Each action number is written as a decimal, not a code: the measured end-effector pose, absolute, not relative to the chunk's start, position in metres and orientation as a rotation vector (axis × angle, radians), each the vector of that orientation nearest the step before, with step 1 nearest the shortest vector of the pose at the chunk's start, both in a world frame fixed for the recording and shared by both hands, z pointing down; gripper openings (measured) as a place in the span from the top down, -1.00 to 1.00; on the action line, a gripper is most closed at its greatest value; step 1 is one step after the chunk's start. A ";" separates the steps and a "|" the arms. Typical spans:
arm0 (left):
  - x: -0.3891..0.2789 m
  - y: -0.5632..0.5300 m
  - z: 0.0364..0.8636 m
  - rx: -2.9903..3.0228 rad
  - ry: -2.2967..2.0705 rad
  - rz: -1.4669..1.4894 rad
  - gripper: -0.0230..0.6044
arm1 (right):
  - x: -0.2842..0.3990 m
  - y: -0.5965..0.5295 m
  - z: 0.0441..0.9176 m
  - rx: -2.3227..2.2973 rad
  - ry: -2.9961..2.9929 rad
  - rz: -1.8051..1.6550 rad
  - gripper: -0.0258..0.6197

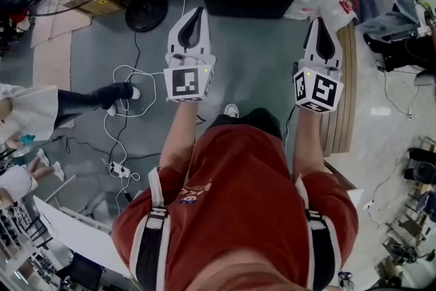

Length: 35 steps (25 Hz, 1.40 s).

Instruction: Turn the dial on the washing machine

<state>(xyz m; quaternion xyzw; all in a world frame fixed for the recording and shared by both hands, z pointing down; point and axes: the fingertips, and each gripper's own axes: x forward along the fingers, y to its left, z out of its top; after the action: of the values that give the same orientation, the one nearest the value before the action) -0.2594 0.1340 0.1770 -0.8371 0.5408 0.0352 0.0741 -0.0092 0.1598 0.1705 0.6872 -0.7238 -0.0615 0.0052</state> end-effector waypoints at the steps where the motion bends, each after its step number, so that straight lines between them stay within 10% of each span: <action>1: -0.256 0.129 0.177 -2.515 1.617 0.107 0.88 | -0.006 0.156 0.170 2.158 -2.261 -0.194 0.90; 35: -0.040 -0.145 0.227 -2.475 1.695 0.050 0.88 | 0.211 -0.131 0.239 2.107 -2.321 -0.060 0.90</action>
<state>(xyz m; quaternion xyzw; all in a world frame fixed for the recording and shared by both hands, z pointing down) -0.0398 -0.1450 0.2267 -0.8229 0.5636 0.0166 0.0705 0.2112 -0.1311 0.2393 0.6720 -0.7403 -0.0191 0.0030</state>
